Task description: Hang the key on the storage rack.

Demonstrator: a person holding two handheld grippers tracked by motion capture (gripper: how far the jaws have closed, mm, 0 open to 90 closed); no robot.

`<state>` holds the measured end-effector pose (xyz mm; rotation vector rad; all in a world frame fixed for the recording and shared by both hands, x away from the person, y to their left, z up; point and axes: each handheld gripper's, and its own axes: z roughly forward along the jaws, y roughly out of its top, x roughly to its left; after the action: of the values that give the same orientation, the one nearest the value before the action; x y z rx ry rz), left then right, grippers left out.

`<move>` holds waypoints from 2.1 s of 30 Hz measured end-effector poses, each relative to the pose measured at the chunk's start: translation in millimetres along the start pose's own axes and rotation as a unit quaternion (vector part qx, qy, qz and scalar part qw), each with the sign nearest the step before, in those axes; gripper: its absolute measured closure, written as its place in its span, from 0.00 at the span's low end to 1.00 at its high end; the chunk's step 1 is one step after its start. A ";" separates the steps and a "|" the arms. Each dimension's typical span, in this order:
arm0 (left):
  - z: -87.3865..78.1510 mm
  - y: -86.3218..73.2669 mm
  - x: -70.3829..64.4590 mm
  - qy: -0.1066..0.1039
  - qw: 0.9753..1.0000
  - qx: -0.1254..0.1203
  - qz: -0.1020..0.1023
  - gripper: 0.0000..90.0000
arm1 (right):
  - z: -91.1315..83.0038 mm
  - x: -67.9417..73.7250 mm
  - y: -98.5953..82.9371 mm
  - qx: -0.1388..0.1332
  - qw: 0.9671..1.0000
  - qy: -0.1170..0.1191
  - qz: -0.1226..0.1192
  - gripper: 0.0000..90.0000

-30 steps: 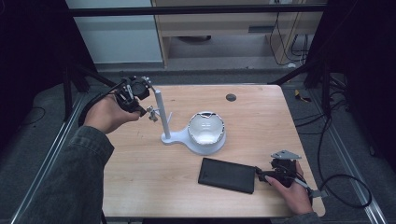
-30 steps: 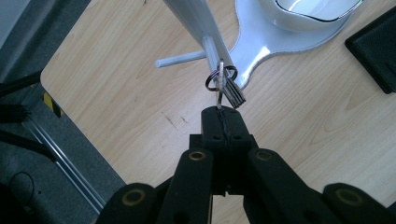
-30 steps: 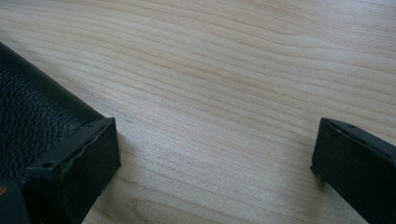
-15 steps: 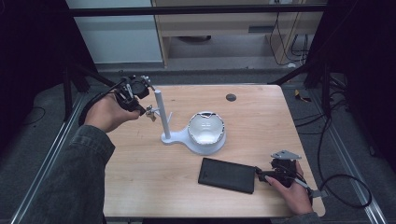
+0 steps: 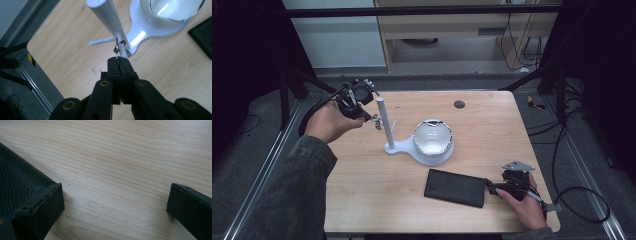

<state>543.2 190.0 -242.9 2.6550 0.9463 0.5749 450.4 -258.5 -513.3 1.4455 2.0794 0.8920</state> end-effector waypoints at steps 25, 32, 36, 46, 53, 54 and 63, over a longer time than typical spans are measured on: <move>30.3 -72.5 -88.8 -0.079 0.986 -0.145 0.032 0.99 | -5.2 -0.4 3.4 -0.004 1.000 0.021 -0.006 0.07; 74.9 -73.2 -123.0 -0.122 0.982 -0.138 0.045 1.00 | -13.5 -1.6 4.5 -0.026 1.000 0.015 -0.007 0.08; 98.6 -73.0 -139.2 -0.139 0.979 -0.138 0.052 1.00 | -14.9 -2.2 3.2 -0.025 0.999 0.028 -0.019 0.07; 143.1 -70.4 -170.1 -0.177 0.974 -0.128 0.059 1.00 | -17.6 0.5 4.1 -0.035 0.999 0.033 -0.026 0.10; 157.6 -71.2 -180.0 -0.191 0.973 -0.114 0.064 1.00 | -21.7 1.5 7.3 -0.059 0.997 0.034 -0.024 0.15; 158.3 -71.4 -180.7 -0.192 0.973 -0.115 0.063 1.00 | -22.7 1.7 7.7 -0.064 0.997 0.034 -0.023 0.17; 168.9 -74.7 -192.0 -0.194 0.973 -0.094 0.079 1.00 | -26.7 0.0 6.3 -0.072 0.996 0.039 -0.023 0.19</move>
<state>442.1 102.6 -473.4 2.5490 0.5433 0.1540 436.3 -263.7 -490.4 1.3022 2.0501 1.0710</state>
